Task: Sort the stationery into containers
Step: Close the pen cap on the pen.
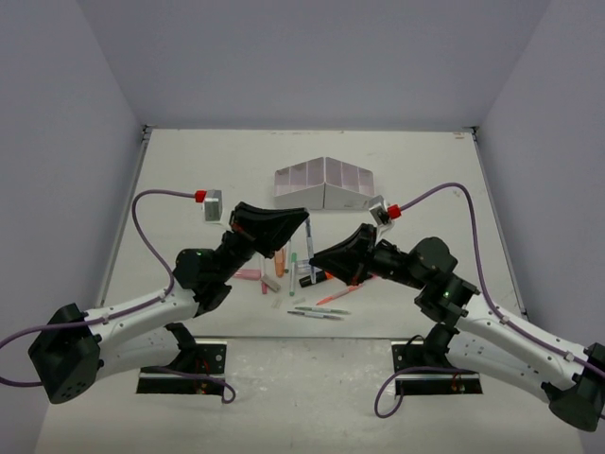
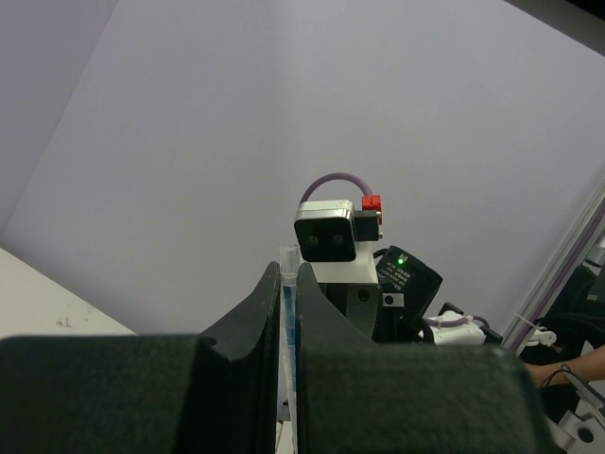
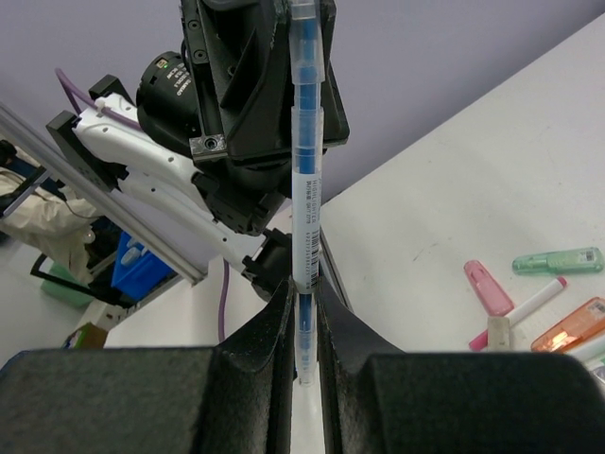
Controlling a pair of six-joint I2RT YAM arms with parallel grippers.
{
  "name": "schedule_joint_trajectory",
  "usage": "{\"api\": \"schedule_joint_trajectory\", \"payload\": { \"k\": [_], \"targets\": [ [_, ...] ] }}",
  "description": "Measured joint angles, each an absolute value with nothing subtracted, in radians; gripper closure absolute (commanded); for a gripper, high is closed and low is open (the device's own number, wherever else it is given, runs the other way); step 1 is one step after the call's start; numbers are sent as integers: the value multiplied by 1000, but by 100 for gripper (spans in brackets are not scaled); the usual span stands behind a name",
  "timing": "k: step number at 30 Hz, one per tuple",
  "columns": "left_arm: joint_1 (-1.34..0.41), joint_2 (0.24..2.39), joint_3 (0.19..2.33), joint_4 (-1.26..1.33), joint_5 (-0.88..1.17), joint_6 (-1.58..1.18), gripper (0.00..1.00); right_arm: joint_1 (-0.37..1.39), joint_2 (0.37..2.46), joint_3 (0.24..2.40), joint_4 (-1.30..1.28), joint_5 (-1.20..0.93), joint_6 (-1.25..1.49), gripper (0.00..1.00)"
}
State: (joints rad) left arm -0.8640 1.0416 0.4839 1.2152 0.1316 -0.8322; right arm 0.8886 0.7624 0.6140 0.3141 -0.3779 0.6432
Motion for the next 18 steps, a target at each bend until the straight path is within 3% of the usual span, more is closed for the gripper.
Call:
{"api": "schedule_joint_trajectory", "payload": {
  "k": [11,13,16,18],
  "targets": [
    [-864,1020,475,1221,98,-853,100,891,833,614,444,-383,628,100],
    [-864,1017,475,1214,96,-853,94,891,842,614,453,-386,628,100],
    [-864,1007,475,1194,93,-846,78,891,844,614,452,-390,621,100],
    [-864,992,476,1161,96,-834,74,891,844,614,452,-392,608,100]
  ]
}}
